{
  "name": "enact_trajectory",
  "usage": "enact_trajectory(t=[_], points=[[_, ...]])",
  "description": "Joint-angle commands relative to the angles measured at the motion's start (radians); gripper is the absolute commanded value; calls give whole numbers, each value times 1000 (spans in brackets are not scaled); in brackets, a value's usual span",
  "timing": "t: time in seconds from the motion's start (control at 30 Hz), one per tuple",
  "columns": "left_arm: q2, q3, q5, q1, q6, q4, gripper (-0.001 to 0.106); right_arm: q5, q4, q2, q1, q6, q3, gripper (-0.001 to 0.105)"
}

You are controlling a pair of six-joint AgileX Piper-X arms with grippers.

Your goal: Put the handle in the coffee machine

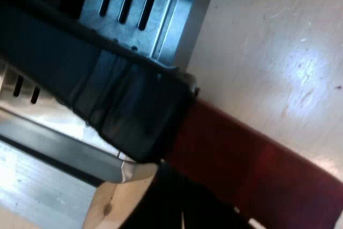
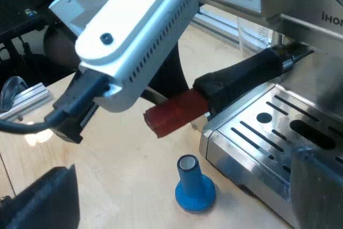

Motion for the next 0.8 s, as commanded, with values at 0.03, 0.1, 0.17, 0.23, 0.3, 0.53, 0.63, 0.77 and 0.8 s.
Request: enact_trajectory(t=[0.03, 0.1, 0.17, 0.23, 0.3, 0.53, 0.63, 0.77, 0.8], points=[[1, -2, 321, -51, 5, -107, 0, 0, -5, -7, 2, -4, -12, 80], [1, -2, 343, -51, 5, -138, 0, 0, -5, -7, 2, -4, -12, 80], [1, -2, 371, -51, 5, -184, 0, 0, -5, -7, 2, -4, -12, 80], [1, -2, 420, -51, 5, -234, 0, 0, -5, -7, 2, -4, -12, 80], [1, -2, 439, -51, -3, -265, 0, 0, -5, -7, 2, -4, -12, 80], [17, -2, 426, -51, -3, -251, 0, 0, -5, -7, 2, -4, -12, 80], [17, -2, 351, -51, -3, -235, 0, 0, -5, -7, 2, -4, -12, 80], [15, -2, 186, -44, -3, -210, 0, 0, -5, -7, 2, -4, -12, 80], [15, -2, 138, -37, -3, -189, 0, 0, -5, -7, 2, -4, -12, 80]])
